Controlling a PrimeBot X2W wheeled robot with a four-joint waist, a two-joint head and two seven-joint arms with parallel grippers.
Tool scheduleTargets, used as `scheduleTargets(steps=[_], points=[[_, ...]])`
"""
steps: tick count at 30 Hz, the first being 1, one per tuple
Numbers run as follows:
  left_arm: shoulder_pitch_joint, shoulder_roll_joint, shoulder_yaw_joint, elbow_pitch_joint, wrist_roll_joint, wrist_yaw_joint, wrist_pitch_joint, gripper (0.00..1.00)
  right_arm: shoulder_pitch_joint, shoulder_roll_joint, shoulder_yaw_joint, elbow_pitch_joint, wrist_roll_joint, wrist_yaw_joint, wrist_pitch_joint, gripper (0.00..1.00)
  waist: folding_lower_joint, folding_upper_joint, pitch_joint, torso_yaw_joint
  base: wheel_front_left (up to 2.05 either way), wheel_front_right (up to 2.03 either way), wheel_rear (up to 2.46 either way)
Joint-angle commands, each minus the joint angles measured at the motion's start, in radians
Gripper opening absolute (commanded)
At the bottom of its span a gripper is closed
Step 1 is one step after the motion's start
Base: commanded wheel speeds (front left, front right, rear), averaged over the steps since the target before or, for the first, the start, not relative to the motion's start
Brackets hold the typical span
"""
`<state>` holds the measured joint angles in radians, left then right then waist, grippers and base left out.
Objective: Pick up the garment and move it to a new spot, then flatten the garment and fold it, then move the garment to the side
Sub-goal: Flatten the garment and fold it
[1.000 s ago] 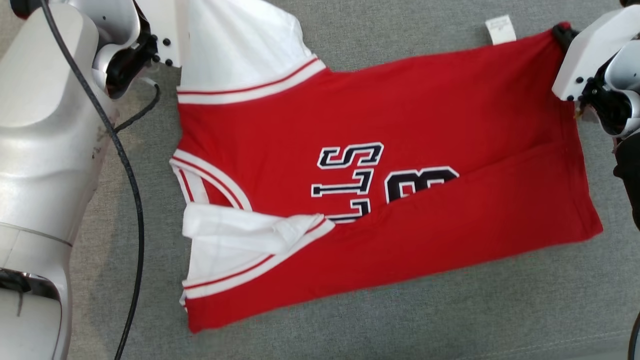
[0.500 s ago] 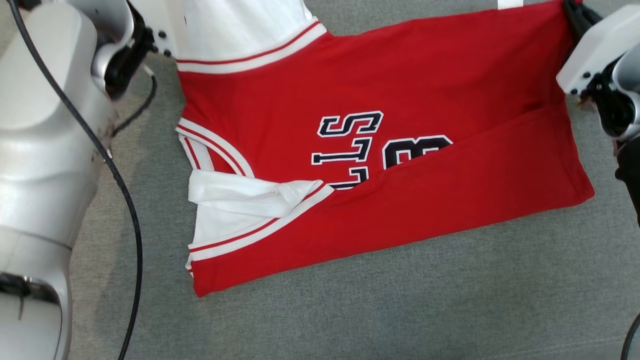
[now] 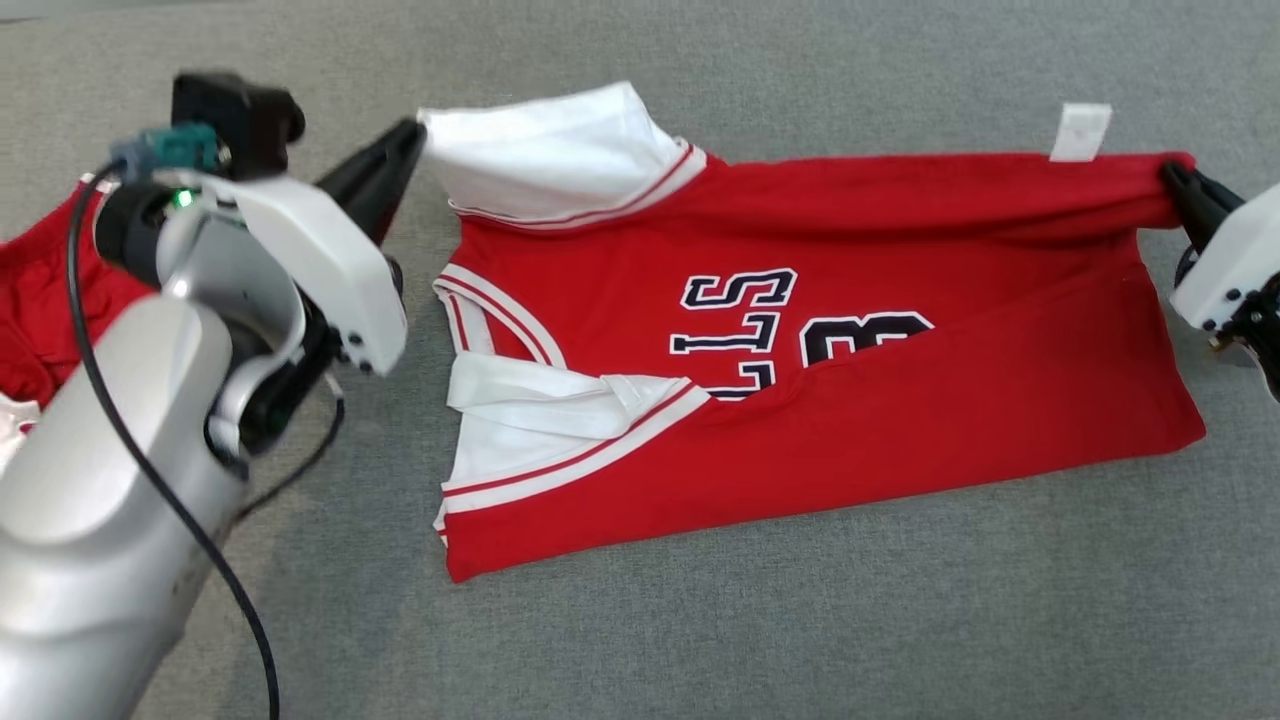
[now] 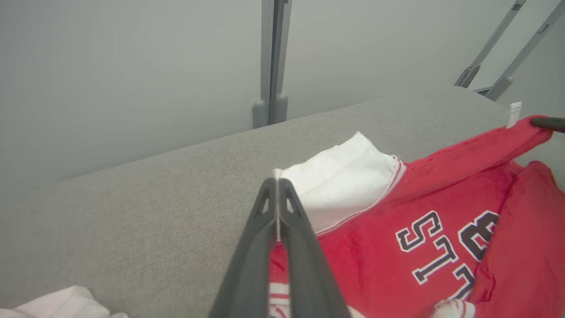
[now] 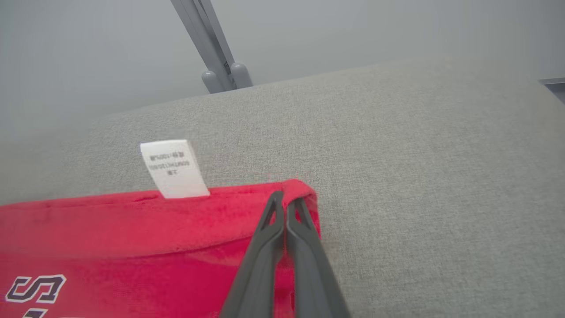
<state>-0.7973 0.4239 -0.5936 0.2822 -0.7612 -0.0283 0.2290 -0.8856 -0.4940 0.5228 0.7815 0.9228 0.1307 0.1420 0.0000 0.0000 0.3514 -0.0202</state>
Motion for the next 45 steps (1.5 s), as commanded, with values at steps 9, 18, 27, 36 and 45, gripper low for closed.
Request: scheduleTargets(steps=[9,18,27,36,45], points=[[0.247,0.077,0.014,-0.339,-0.033,0.142,0.037,0.00,0.113,-0.086,0.036,-0.076,0.068,0.000,0.000,0.00,0.0000,0.0000,-0.032,0.023,0.00,0.00,0.00],[0.470,0.125,0.004,-0.571,-0.043,0.250,0.037,0.00,0.201,-0.121,0.050,-0.093,0.107,0.000,-0.002,0.00,0.0000,0.0000,-0.043,0.036,0.00,0.00,0.00],[0.562,0.084,-0.038,-0.513,-0.046,0.257,-0.015,0.00,0.221,-0.101,0.063,-0.052,0.089,0.000,-0.028,0.00,0.0000,0.0000,-0.032,0.033,0.00,0.00,0.00],[0.573,0.023,-0.063,-0.384,-0.040,0.253,-0.070,0.49,0.206,-0.062,0.062,0.024,0.087,0.000,-0.088,1.00,0.0000,0.0000,-0.051,0.031,0.00,0.00,0.00],[0.621,-0.020,0.009,-0.331,-0.018,0.341,-0.216,1.00,0.215,-0.061,0.082,0.048,0.011,0.000,-0.255,1.00,0.0000,0.0000,-0.109,0.018,0.00,0.00,0.00]])
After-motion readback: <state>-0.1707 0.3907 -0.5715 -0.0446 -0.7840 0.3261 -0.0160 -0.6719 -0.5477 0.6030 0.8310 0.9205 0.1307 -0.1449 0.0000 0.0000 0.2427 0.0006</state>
